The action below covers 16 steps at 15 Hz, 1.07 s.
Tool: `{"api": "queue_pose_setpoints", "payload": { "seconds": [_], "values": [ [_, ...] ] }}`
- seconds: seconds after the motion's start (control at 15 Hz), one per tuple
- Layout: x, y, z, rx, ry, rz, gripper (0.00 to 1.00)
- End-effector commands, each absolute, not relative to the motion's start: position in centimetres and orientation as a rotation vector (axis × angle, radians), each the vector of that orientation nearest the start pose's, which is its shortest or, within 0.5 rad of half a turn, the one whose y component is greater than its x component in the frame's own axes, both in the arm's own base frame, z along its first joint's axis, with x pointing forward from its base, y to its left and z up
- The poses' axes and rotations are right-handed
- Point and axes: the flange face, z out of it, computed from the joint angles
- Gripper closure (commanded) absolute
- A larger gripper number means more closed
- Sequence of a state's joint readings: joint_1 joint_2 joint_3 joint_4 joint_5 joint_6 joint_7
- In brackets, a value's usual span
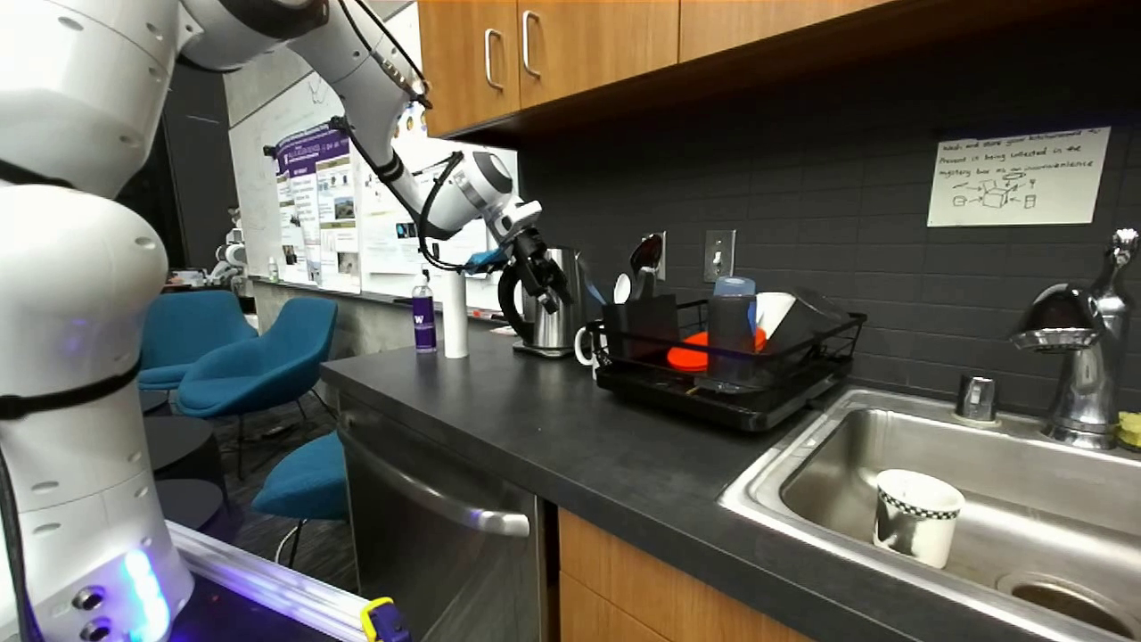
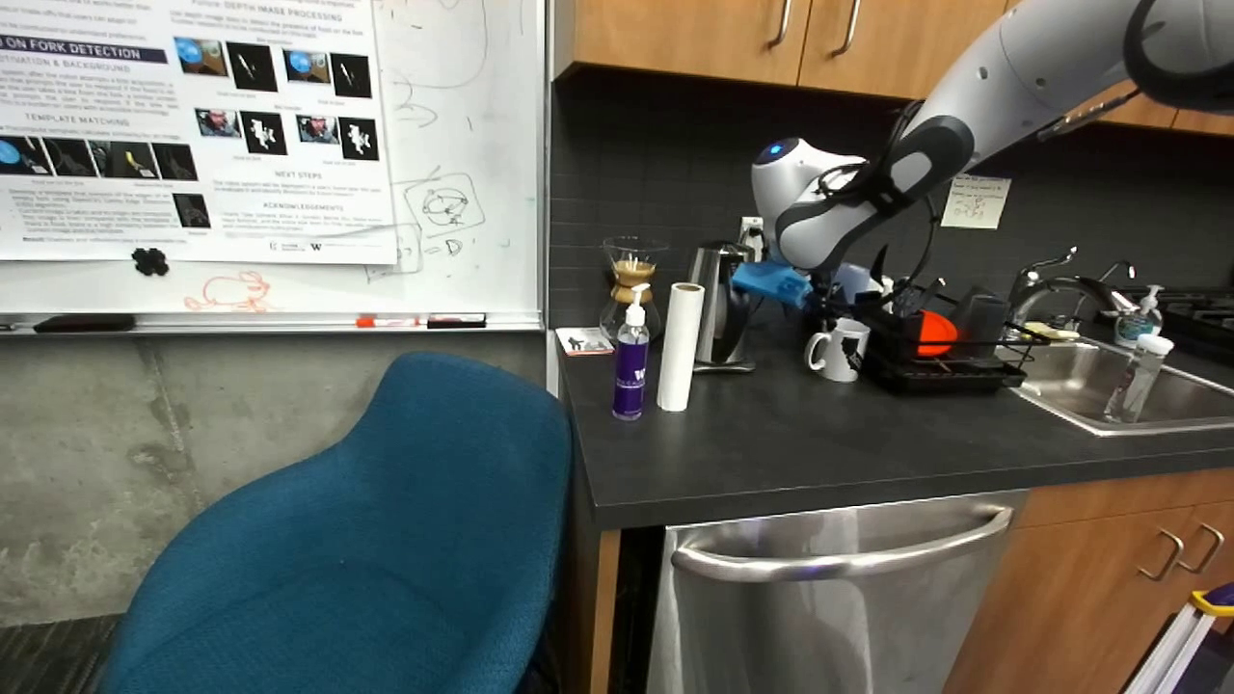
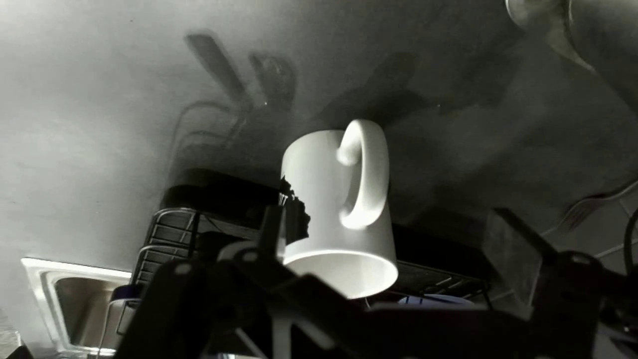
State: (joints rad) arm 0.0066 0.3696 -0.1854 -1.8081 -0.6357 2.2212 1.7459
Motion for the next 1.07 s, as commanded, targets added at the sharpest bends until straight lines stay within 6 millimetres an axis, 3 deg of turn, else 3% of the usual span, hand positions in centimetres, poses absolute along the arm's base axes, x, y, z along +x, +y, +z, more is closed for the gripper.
{"api": "queue_pose_setpoints", "payload": {
  "seconds": [0.0,0.67,1.0],
  "values": [
    [64.6,-14.6,35.2,-2.446,2.46,-0.805,0.0],
    [64.2,-18.6,33.2,-2.363,2.632,-0.666,0.0],
    [64.8,-19.2,31.5,-2.308,2.68,-0.573,0.0]
  ]
}}
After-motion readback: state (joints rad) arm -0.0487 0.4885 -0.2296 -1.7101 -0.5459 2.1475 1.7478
